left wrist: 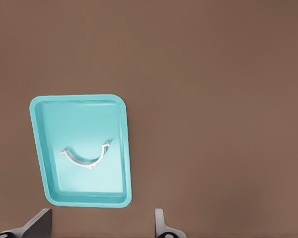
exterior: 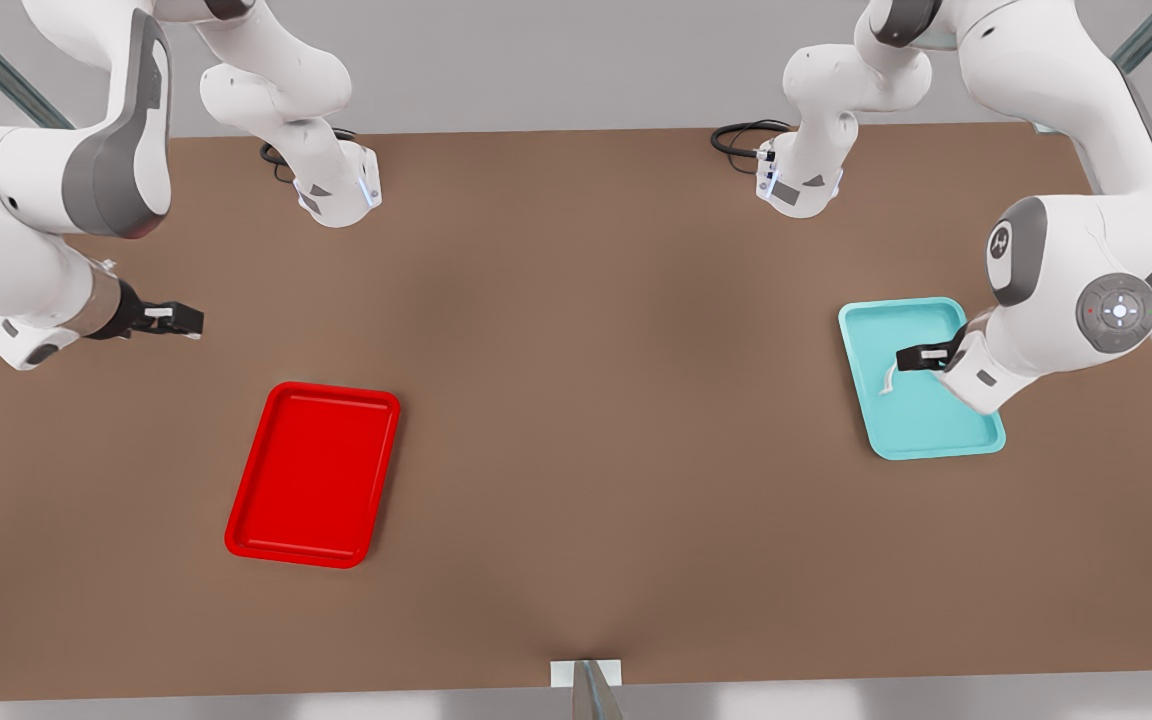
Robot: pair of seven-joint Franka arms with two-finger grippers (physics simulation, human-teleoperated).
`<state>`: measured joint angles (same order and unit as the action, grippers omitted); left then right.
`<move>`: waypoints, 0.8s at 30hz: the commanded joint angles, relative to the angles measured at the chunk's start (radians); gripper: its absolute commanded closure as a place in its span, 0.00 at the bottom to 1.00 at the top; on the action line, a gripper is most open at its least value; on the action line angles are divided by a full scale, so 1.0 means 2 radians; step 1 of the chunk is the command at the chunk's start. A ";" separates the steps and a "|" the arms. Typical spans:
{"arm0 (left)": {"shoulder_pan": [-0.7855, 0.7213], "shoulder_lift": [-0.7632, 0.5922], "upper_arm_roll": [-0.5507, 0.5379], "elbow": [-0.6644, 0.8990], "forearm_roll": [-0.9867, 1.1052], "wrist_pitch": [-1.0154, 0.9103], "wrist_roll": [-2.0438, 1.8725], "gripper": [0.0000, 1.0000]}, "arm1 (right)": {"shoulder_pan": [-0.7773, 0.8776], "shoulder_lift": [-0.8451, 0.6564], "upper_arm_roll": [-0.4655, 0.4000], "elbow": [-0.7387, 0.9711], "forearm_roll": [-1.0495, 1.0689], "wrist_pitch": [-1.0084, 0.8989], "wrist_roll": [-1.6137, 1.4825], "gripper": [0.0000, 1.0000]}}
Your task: Take the drainage pipe clamp from the left arm, pass it to the right arm, and place it in the plate on the right side
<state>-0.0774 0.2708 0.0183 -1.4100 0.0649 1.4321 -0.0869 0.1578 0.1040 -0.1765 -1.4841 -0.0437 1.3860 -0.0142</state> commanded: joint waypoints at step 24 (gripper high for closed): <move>0.053 0.033 0.181 -0.442 -0.106 0.568 -0.184 0.00 | 0.038 0.013 0.001 0.007 -0.006 0.030 0.004 0.00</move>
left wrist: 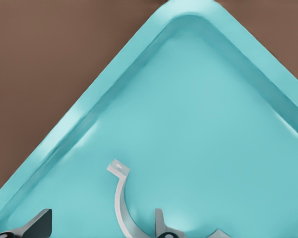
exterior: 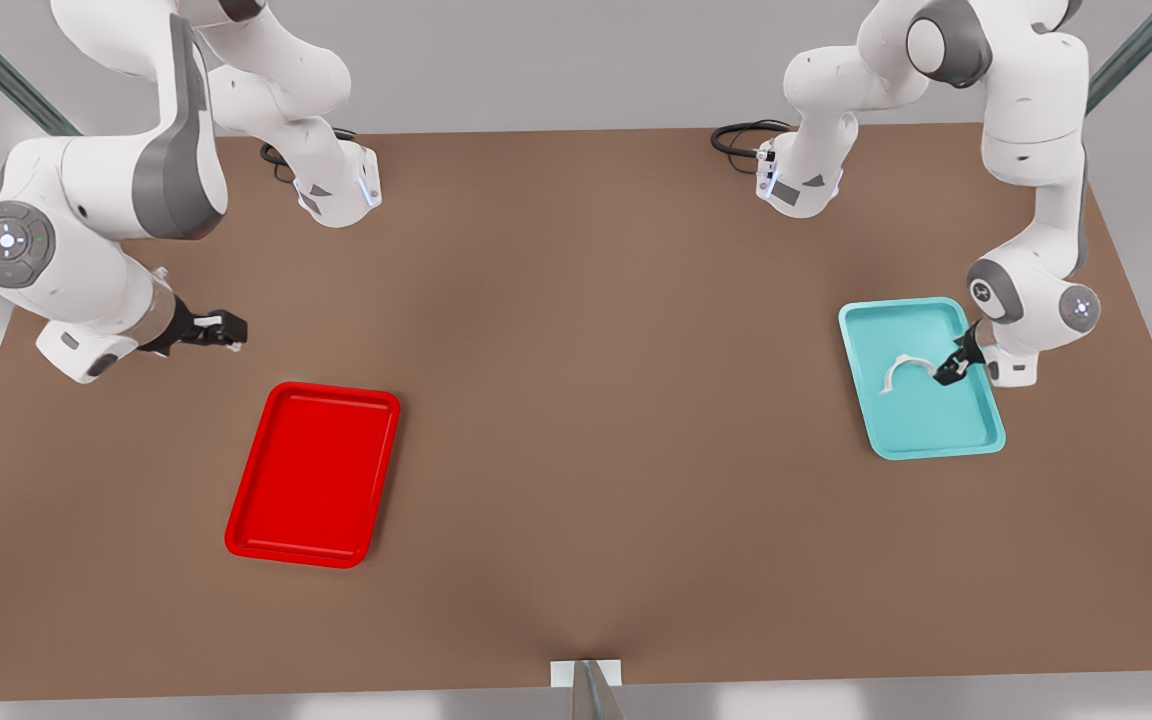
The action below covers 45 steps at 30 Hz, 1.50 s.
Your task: Take the drainage pipe clamp from the left arm, pass it to the right arm, and place it in the plate on the right side
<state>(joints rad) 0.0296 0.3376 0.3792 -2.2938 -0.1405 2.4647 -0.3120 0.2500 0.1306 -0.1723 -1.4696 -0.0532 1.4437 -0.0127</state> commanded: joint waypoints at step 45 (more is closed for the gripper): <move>0.018 0.042 -0.016 -0.015 -0.046 0.062 0.024 0.32 | -0.002 0.016 0.001 0.002 -0.013 -0.002 0.002 0.00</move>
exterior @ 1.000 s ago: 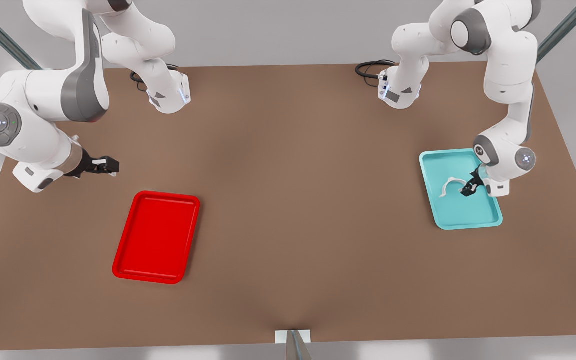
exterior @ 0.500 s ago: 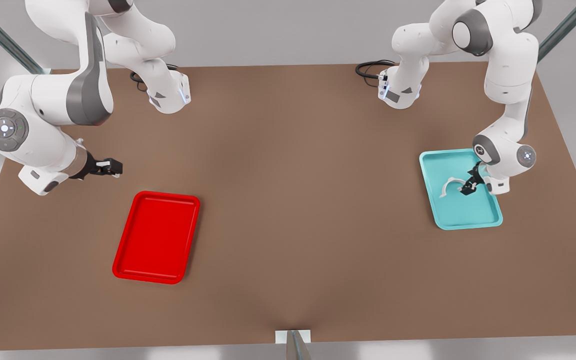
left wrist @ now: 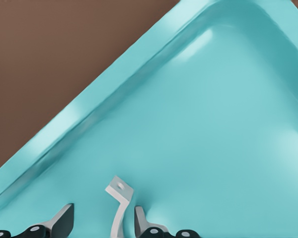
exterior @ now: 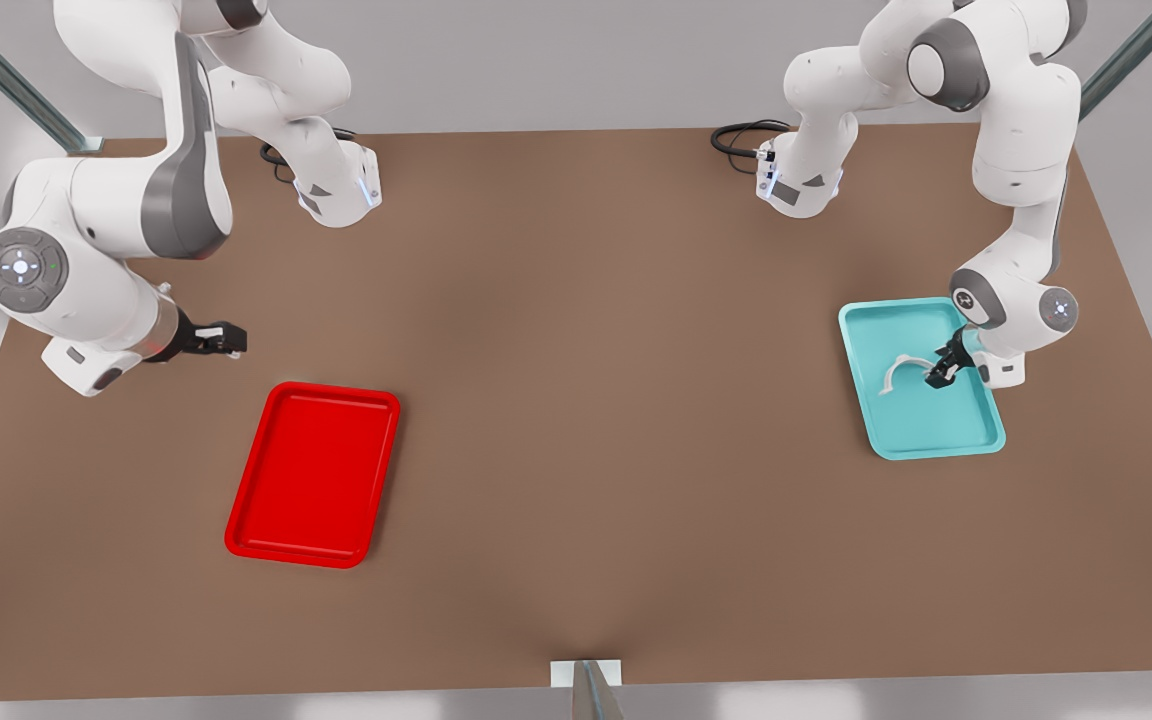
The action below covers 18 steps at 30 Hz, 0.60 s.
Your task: Take the drainage pipe clamp from the left arm, pass it to the right arm, and place it in the plate on the right side
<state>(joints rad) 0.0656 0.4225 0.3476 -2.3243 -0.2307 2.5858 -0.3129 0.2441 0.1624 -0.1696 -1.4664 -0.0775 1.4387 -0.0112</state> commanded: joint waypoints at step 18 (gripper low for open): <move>-0.001 -0.012 -0.007 0.003 -0.014 -0.002 0.022 0.79 | 0.011 0.005 0.000 0.002 -0.007 -0.001 0.003 0.00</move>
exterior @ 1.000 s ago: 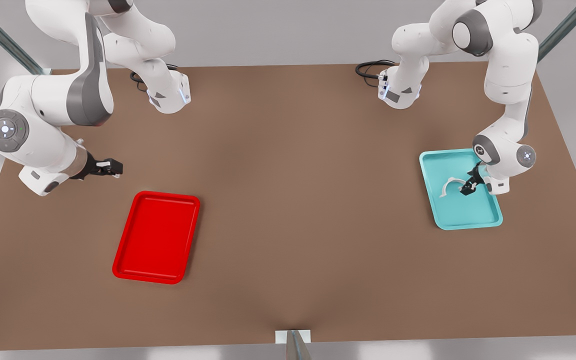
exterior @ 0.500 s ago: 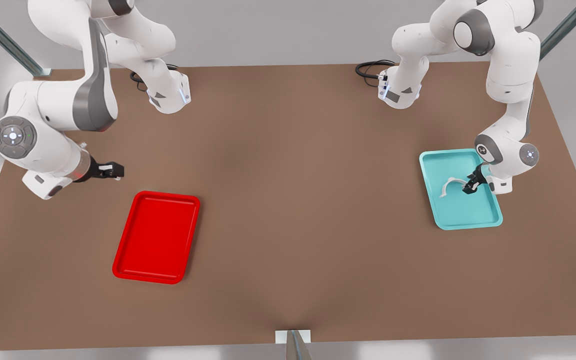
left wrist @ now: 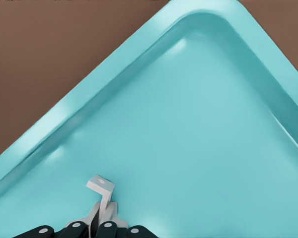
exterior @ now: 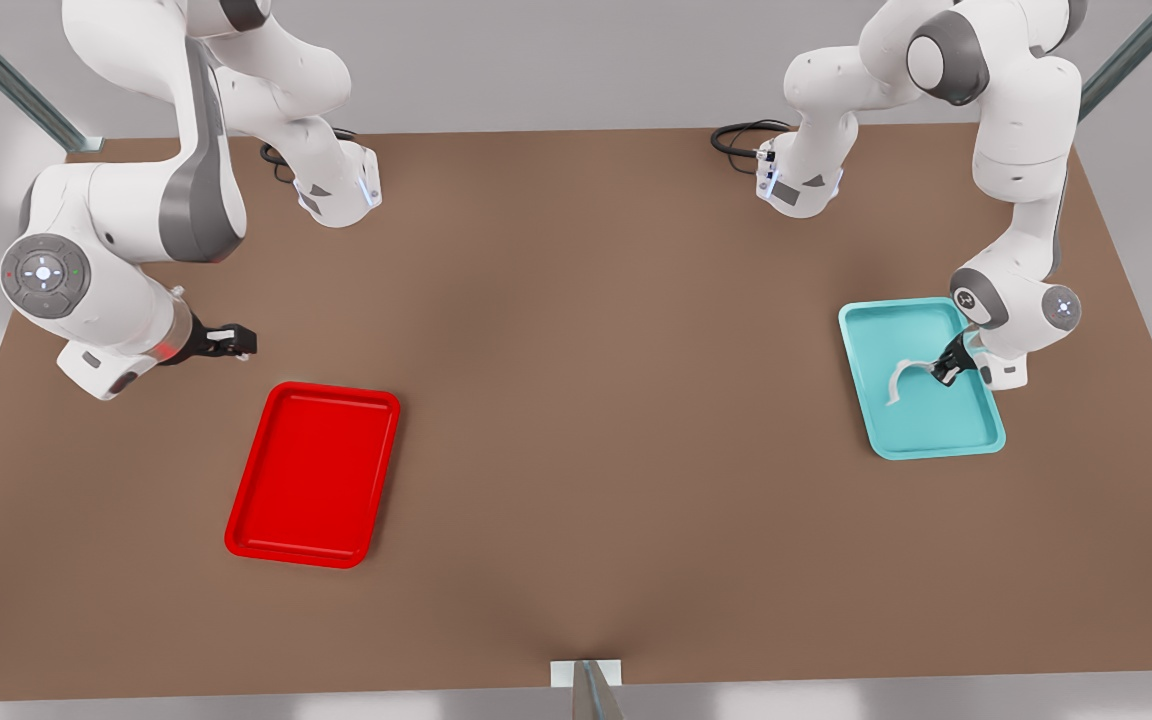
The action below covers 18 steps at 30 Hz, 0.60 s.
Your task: Take the drainage pipe clamp from the left arm, pass it to the right arm, and place it in the plate on the right side
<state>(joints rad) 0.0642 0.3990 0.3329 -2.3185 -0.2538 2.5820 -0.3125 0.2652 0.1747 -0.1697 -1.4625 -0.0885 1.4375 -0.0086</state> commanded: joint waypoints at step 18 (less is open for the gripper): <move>-0.003 0.008 0.000 0.003 -0.003 0.001 0.023 0.79 | 0.012 0.011 0.000 0.002 -0.016 0.000 0.001 0.00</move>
<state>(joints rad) 0.0582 0.4154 0.3333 -2.3133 -0.2521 2.5849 -0.2985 0.2887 0.1978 -0.1697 -1.4595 -0.1179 1.4400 -0.0072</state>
